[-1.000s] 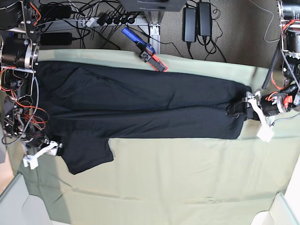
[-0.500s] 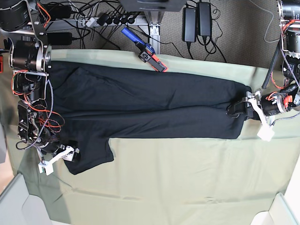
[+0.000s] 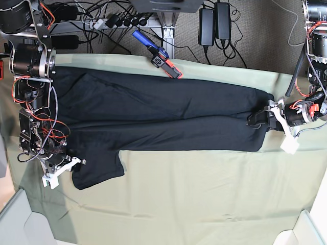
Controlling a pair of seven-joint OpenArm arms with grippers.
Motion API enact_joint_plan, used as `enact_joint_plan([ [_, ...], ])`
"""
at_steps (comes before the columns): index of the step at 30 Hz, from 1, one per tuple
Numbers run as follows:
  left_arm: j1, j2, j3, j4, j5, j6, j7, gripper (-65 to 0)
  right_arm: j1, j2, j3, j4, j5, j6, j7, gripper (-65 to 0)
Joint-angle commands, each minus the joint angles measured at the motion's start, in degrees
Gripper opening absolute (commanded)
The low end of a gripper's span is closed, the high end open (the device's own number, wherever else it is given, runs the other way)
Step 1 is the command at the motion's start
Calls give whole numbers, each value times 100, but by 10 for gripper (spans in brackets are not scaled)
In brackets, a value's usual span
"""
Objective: Fold the T-shirt properly
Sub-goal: 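Grasp the protruding sleeve with the right gripper, then fold the sleeve over onto the shirt body with the right gripper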
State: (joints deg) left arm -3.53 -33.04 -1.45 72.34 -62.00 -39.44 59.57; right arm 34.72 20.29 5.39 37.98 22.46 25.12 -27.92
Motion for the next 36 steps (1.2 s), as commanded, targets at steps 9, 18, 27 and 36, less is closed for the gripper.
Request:
enact_joint_plan([
  [9,-107,-109,-39,83,-92,-56,-105,-301,162,94,11,188,203,273,72,-650],
  [18,-107,-109,-39,83,-81,-56,-107,-301,20,118,11,1010,195,280,-496,-650],
  [27,-107,-111,-39,83,-76,-56,-107,-301,-1154,538,-55,2828,197,302,-483,-650],
  [36,-105,-114,-39,83,-26,-56,-101,-301,-2815,1141,-66,4957,195,295,-437,-650],
])
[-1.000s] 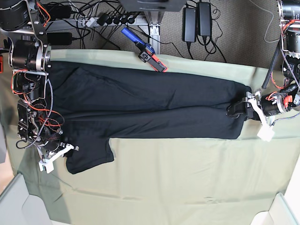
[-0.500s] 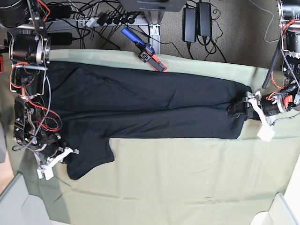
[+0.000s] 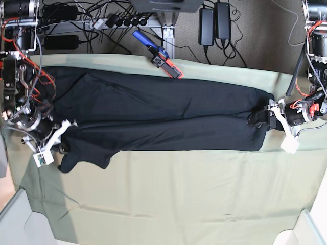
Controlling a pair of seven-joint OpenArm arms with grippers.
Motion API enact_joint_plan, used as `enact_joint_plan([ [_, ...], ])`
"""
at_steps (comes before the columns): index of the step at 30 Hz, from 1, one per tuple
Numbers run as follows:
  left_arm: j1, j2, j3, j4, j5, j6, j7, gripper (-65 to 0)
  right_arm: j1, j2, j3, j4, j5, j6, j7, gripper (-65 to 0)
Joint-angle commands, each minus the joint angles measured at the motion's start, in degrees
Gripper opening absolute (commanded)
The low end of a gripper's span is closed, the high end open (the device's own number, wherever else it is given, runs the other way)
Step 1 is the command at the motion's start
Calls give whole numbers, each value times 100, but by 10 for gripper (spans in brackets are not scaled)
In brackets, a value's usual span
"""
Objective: Fold the T-shirt properly
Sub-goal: 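Fold the sleeve over onto the shirt body with the right gripper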
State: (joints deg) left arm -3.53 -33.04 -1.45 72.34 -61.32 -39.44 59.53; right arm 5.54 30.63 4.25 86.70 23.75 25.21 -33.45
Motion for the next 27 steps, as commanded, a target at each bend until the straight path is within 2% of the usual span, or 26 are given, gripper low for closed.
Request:
enact_joint_plan([
  [1,-103,-114,-39,83,-94,-56,-94,-301,-72,170,48,286,66,286,129,-650],
  [6,-103,-125,-39,83,-98,-56,-11,-301,-798,385,50,1036,-94,284,155,-650],
  [18,-90,-341,-39,83,-179,-56,122,-301,-1788,564,50,1886,-365,269,149,-650],
  [27,-90,-398,-39,83,-234,-56,138,-301,-2280,586,48,2098,-555,271,149,-650],
])
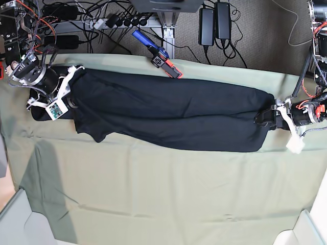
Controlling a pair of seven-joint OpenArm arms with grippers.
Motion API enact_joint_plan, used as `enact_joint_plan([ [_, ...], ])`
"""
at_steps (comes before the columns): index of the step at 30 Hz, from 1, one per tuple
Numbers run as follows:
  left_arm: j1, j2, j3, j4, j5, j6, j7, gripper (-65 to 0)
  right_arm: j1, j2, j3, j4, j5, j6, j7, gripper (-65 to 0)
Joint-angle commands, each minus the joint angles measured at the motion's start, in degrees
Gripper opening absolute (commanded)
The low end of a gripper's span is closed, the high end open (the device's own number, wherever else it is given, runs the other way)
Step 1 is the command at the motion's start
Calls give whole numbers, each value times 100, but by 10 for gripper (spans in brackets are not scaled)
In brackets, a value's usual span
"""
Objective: Fold the T-shirt properly
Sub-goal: 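Fold the sleeve over onto the shirt body with the right gripper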
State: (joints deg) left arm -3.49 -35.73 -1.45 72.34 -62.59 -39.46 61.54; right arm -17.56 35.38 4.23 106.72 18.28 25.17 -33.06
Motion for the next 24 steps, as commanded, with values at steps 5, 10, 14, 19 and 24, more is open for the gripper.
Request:
enact_joint_plan([
  [5,-94,-129,-39,83,-109,-54,-66,-301,-133,149,50,111,-92,275,114,-650],
  [10,-94,-129,-37,83,-107,-54,-66,-301,-170,144,50,83,83,275,105,-650],
  [14,-94,-129,-39,83,-107,-54,-66,-301,-170,142,50,-37,393,275,-33,-650],
  [19,-94,-129,-39,83,-101,-54,-155,-301,-170,136,50,-70,664,275,-485,-248],
  [24,-94,-129,-39,83,-94,-54,-153,-301,-166,122,52,33,892,271,-562,-235],
])
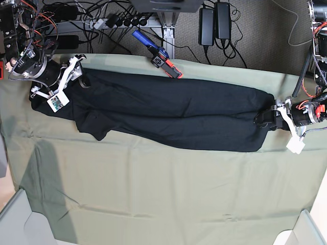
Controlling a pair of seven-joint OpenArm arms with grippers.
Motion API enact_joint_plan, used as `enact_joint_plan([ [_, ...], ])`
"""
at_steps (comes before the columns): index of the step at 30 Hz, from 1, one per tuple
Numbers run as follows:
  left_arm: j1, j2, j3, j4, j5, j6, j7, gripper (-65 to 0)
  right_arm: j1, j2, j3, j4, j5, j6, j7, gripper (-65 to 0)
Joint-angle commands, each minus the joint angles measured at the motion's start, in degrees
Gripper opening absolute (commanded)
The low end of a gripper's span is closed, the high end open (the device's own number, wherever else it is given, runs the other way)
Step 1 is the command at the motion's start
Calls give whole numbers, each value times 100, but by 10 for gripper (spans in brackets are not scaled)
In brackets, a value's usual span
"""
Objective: Fold the T-shirt properly
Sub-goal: 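Fold the sleeve over onto the shirt body with the right gripper, then regrasp the shirt end with the left gripper and pull it taut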
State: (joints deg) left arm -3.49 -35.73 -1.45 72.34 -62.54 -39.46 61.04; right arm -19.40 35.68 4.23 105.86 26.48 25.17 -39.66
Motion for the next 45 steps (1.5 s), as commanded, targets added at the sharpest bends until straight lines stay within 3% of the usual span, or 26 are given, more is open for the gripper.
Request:
enact_joint_plan([
  [1,-94,-129,-39,83,-85,-54,-103,-301,17,92,52,199,87,271,98,-235],
  [10,-92,-129,-39,83,-68,-54,-101,-301,118,28,286,1080,157,243,81,-240],
  [11,-92,-129,-39,83,-63,-54,-101,-301,181,11,319,1062,129,199,131,-281],
  [12,-85,-129,-39,83,-68,-54,-101,-301,249,-39,361,1040,59,138,177,-364],
  [14,-59,-127,-39,83,-68,-54,-101,-301,407,-168,428,922,-70,-94,173,-599],
  [15,-48,-129,-39,83,-68,-54,-101,-301,483,-227,437,831,-144,-184,173,-650],
  [24,-13,-129,-39,83,-66,-54,-103,-301,518,-282,796,-48,-1329,-437,146,-650],
  [30,-7,-129,-39,83,-31,-54,-103,-301,459,-282,1335,-656,-1318,-437,149,-650],
  [37,15,-168,-70,83,61,-54,-125,-302,459,-282,1370,-1565,-1231,-435,308,-650],
  [45,17,-240,-839,85,-122,-54,-122,-302,461,-284,1370,-1624,-846,-435,321,-650],
])
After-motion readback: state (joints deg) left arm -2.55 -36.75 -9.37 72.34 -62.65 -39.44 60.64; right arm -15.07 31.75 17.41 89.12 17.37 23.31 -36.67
